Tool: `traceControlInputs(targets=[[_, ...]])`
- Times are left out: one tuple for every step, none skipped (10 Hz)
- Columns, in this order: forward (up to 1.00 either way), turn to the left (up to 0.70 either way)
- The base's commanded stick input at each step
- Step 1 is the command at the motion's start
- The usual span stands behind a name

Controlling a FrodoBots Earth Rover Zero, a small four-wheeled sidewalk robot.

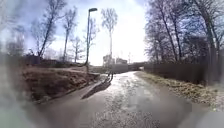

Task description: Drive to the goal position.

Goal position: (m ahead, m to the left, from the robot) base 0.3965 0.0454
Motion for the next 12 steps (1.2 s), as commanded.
traceControlInputs(targets=[[0.85,-0.11],[0.85,-0.12],[0.85,-0.13],[0.85,-0.14],[0.85,-0.13],[0.85,-0.13],[0.85,-0.13],[0.85,-0.14],[0.85,-0.14],[0.85,-0.14],[0.85,-0.15],[0.85,-0.13]])
